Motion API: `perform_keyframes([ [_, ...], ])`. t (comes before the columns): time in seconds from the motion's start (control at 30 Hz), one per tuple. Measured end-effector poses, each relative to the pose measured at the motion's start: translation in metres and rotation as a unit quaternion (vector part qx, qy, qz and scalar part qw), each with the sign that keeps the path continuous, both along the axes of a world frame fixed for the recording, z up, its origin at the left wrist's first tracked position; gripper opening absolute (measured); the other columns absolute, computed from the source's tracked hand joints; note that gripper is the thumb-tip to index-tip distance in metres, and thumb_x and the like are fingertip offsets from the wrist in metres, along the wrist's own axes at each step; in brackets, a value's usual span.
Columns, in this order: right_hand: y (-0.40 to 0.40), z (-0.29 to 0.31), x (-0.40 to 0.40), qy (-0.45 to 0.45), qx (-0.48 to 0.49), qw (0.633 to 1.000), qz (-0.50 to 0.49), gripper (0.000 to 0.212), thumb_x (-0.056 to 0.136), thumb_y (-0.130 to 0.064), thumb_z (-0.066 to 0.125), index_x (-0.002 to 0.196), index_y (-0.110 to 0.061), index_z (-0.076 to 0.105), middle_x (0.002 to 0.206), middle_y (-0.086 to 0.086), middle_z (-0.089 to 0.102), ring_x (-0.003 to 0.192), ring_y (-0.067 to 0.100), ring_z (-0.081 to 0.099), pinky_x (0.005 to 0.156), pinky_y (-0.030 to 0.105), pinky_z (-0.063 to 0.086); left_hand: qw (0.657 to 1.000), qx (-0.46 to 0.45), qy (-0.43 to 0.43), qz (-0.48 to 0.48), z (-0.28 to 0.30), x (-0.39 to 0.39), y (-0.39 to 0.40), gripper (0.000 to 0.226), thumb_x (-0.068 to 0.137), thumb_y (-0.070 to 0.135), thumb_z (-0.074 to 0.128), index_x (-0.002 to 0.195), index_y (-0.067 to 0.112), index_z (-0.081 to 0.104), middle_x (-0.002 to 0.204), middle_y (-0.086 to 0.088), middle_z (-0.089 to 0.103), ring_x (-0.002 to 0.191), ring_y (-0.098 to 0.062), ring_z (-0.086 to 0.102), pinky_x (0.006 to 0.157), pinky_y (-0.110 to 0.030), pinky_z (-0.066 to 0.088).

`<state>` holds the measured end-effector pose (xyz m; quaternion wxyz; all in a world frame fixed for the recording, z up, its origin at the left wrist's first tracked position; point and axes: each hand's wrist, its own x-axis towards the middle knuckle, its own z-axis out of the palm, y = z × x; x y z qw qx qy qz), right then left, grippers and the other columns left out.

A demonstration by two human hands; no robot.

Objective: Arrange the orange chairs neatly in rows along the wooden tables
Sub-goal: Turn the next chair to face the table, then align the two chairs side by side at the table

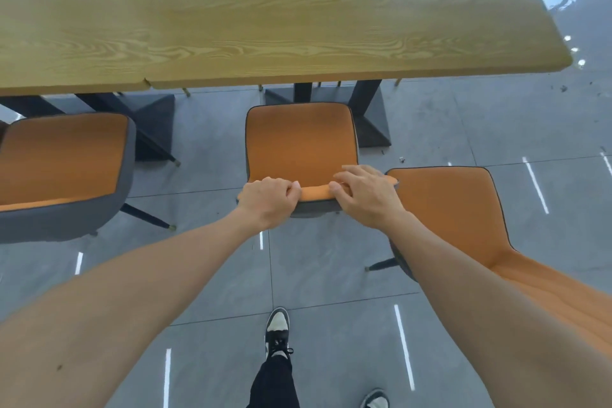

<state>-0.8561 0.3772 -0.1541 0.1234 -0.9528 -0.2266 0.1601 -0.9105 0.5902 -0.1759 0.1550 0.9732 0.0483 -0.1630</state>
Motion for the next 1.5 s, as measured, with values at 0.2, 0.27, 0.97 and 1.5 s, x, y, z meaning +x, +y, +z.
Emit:
perform_keyframes([
  [0.2, -0.127, 0.019, -0.023, -0.015, -0.014, 0.999, -0.050, 0.049, 0.100, -0.049, 0.036, 0.139, -0.023, 0.052, 0.148, 0.008, 0.047, 0.140, 0.032, 0.040, 0.118, 0.045, 0.025, 0.996, -0.037, -0.073, -0.041, 0.026, -0.006, -0.133, 0.057, 0.105, 0.053, 0.030, 0.127, 0.014, 0.066, 0.127, -0.015, 0.067, 0.120, -0.037, 0.060, 0.105, -0.049, 0.044],
  [0.27, -0.191, 0.027, -0.036, -0.021, -0.041, 0.998, -0.050, 0.049, 0.101, -0.049, 0.037, 0.140, -0.023, 0.051, 0.153, 0.006, 0.043, 0.144, 0.030, 0.035, 0.120, 0.048, 0.023, 0.997, -0.033, -0.061, -0.041, 0.035, -0.014, -0.204, 0.062, 0.106, 0.054, 0.029, 0.150, 0.016, 0.049, 0.157, -0.017, 0.044, 0.147, -0.041, 0.033, 0.122, -0.055, 0.020],
  [0.97, -0.502, -0.037, -0.144, -0.081, -0.041, 0.994, -0.062, 0.042, 0.087, -0.040, 0.048, 0.053, -0.017, 0.053, 0.055, 0.002, 0.061, 0.056, 0.028, 0.057, 0.063, 0.035, 0.043, 0.997, -0.042, -0.018, 0.055, -0.019, -0.129, -0.524, 0.057, 0.094, 0.058, 0.028, 0.070, 0.020, 0.063, 0.072, 0.006, 0.064, 0.075, -0.018, 0.056, 0.085, -0.036, 0.043],
  [1.5, -0.417, -0.057, 0.040, -0.215, -0.010, 0.974, -0.066, 0.039, 0.081, -0.031, 0.044, 0.045, -0.016, 0.048, 0.045, 0.001, 0.054, 0.044, 0.026, 0.047, 0.055, 0.026, 0.024, 0.997, -0.017, -0.048, 0.053, -0.034, 0.051, -0.438, 0.076, 0.091, 0.068, 0.017, 0.072, 0.020, 0.072, 0.063, 0.003, 0.062, 0.066, -0.021, 0.059, 0.073, -0.036, 0.046],
])
